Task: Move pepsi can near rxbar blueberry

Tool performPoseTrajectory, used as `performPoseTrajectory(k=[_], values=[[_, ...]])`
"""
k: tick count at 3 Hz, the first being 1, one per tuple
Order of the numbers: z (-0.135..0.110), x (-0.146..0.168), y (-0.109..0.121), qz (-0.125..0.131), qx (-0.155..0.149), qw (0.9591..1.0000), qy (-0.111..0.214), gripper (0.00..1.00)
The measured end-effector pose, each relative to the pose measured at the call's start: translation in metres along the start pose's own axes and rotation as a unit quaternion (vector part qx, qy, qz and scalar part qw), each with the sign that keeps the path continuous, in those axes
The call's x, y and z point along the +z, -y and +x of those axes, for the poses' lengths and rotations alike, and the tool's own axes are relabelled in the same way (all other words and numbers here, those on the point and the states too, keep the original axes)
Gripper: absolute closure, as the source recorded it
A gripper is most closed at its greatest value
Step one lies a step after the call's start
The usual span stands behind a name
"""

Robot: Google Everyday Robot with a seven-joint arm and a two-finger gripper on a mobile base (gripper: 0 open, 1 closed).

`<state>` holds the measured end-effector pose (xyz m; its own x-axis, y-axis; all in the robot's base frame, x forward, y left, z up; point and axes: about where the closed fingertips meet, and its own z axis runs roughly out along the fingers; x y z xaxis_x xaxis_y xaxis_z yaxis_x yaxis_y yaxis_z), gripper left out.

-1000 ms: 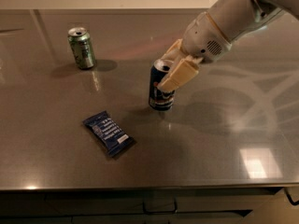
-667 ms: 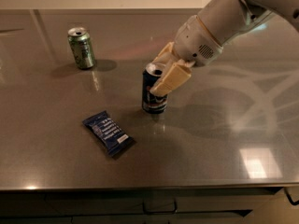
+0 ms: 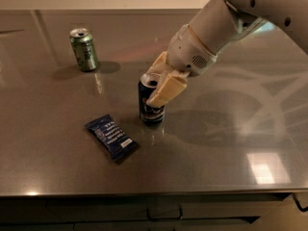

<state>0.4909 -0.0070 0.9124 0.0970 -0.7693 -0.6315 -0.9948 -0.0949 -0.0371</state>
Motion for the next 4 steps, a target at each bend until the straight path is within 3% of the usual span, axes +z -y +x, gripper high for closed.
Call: performPoseTrajectory(k=[1, 4], values=[[-0.003, 0.006, -0.003, -0.003, -0.007, 1.0000, -0.005, 0.82], [-0.012, 0.019, -0.010, -0.015, -0.019, 0.9997, -0.006, 0.12]])
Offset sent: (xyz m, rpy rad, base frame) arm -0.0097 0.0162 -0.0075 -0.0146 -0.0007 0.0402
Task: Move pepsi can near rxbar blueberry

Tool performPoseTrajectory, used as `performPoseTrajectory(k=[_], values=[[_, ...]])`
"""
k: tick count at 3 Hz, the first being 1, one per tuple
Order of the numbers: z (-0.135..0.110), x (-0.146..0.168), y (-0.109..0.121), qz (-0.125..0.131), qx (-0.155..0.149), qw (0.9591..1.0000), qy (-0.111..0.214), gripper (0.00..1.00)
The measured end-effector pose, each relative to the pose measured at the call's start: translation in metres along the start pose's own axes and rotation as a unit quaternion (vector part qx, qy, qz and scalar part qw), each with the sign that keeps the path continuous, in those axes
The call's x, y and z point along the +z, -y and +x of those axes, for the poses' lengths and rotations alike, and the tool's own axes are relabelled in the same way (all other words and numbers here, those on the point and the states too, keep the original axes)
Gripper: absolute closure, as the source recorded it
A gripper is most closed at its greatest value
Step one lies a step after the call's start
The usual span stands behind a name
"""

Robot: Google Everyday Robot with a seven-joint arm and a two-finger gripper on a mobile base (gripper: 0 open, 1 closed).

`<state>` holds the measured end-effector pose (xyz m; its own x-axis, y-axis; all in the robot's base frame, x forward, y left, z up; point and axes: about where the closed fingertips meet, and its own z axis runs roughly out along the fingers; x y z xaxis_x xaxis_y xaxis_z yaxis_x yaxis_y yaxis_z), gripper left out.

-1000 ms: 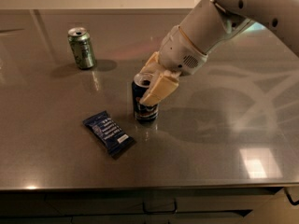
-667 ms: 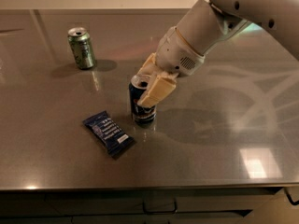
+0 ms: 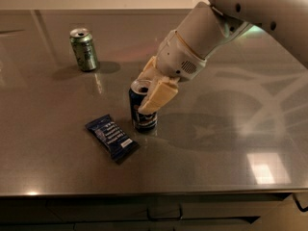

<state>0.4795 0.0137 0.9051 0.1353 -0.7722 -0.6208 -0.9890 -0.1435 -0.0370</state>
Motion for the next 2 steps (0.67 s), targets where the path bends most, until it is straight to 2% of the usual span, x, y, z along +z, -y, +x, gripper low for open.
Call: performPoseTrajectory(k=[1, 2], values=[[-0.0015, 0.0002, -0.0006, 0.000, -0.001, 1.0000, 0.000, 0.00], [-0.0016, 0.0002, -0.0006, 0.000, -0.001, 1.0000, 0.000, 0.00]])
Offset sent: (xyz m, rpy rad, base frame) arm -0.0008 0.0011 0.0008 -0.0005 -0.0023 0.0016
